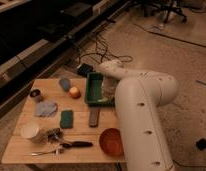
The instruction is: Place banana in table surface
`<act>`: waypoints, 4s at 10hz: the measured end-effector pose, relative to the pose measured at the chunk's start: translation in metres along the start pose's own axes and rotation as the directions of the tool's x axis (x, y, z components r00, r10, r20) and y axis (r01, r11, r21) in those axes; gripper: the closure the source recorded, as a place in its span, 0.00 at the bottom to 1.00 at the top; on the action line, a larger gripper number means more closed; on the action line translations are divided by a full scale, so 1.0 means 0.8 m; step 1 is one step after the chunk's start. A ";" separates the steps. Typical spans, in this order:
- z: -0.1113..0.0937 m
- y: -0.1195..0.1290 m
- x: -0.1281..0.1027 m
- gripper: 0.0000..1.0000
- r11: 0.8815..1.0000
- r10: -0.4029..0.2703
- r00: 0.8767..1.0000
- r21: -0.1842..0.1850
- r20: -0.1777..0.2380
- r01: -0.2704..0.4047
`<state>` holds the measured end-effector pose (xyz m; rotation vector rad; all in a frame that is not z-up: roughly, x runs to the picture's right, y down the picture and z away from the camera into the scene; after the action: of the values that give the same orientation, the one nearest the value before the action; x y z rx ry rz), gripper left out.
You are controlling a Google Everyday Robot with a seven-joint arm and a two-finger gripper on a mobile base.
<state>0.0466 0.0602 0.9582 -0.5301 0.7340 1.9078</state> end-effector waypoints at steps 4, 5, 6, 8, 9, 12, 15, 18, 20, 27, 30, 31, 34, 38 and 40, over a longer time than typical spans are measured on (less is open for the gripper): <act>-0.054 0.016 -0.022 1.00 1.000 0.000 1.000 0.004 0.020 0.000; -0.064 0.020 -0.027 1.00 1.000 -0.002 1.000 0.000 0.028 0.002; -0.085 0.028 -0.034 1.00 1.000 -0.008 0.999 -0.013 0.042 0.008; -0.115 0.039 -0.037 1.00 0.999 -0.020 0.998 -0.035 0.056 0.022; -0.129 0.044 -0.037 1.00 0.998 -0.029 0.998 -0.046 0.061 0.032; -0.171 0.062 -0.020 1.00 0.991 -0.081 0.994 -0.097 0.067 0.088; -0.196 0.084 0.004 1.00 0.974 -0.154 0.987 -0.158 0.049 0.160; -0.189 0.111 0.039 1.00 0.941 -0.269 0.963 -0.205 0.025 0.268; -0.159 0.134 0.051 1.00 0.914 -0.337 0.942 -0.241 0.005 0.328; -0.132 0.182 0.134 1.00 0.787 -0.571 0.820 -0.251 0.052 0.564; -0.119 0.180 0.151 1.00 0.786 -0.582 0.813 -0.235 0.030 0.571; -0.113 0.179 0.154 1.00 0.784 -0.586 0.810 -0.235 0.023 0.574; -0.098 0.179 0.169 1.00 0.739 -0.647 0.763 -0.246 0.004 0.628; -0.080 0.171 0.188 1.00 0.693 -0.702 0.712 -0.255 -0.021 0.675; -0.067 0.164 0.197 1.00 0.682 -0.717 0.695 -0.255 -0.048 0.686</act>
<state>-0.1357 0.0810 0.8526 -0.9474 0.3160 1.2159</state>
